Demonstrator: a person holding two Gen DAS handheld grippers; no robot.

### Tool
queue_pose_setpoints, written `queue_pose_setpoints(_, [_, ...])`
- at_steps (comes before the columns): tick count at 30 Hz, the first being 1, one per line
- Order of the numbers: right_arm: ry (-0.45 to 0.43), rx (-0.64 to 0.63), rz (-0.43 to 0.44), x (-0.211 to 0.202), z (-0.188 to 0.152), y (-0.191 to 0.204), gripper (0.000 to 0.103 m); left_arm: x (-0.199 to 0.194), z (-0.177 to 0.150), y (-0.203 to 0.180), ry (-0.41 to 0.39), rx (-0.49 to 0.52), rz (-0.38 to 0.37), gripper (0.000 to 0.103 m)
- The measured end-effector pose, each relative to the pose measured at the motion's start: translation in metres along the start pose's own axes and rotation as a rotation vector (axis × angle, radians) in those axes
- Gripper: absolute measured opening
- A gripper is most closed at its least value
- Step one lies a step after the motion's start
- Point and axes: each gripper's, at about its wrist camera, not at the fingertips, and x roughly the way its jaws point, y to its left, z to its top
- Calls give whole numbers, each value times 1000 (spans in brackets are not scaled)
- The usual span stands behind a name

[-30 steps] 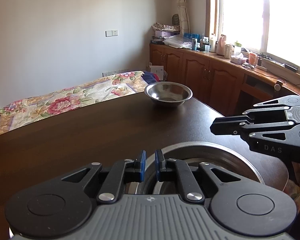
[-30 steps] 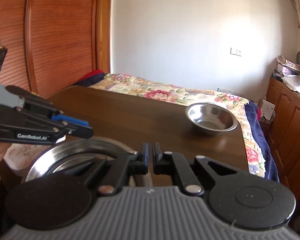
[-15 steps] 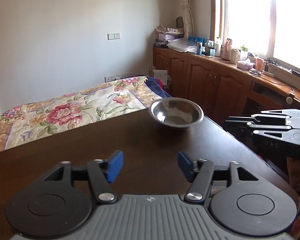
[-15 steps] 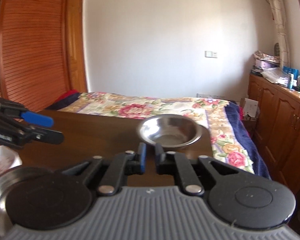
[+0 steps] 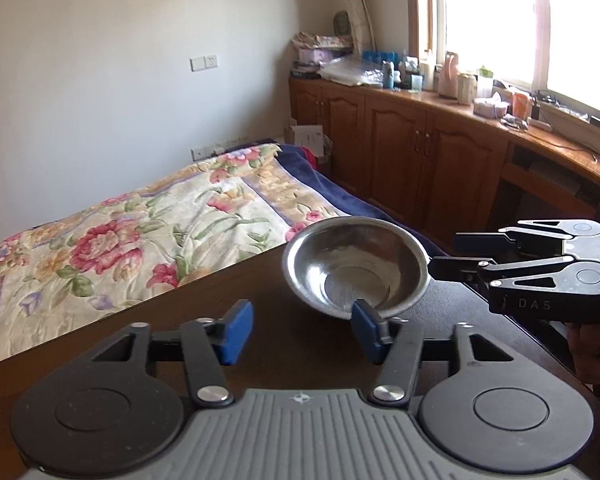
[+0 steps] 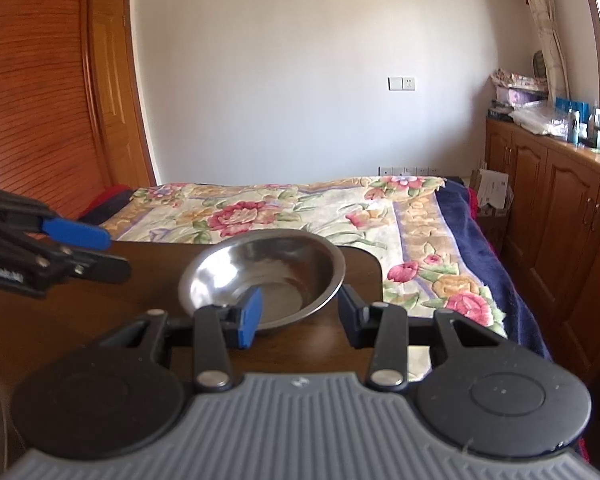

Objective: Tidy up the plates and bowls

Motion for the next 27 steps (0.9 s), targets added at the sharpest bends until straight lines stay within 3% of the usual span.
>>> queue_pose_setpoints(12, [69, 127, 74, 18, -5, -27, 43, 58, 19, 6, 75, -57, -33, 42])
queue_pose_setpoints(18, [87, 168, 105, 23, -5, -32, 38, 78, 22, 10, 116, -85, -40, 35])
queue_pose_setpoints(23, [91, 187, 130, 26, -1, -32, 26, 87, 20, 13, 148, -128, -66, 28])
queue_pose_setpoints(27, [97, 194, 137, 25, -1, -30, 24, 87, 21, 14, 153, -155, -73, 19])
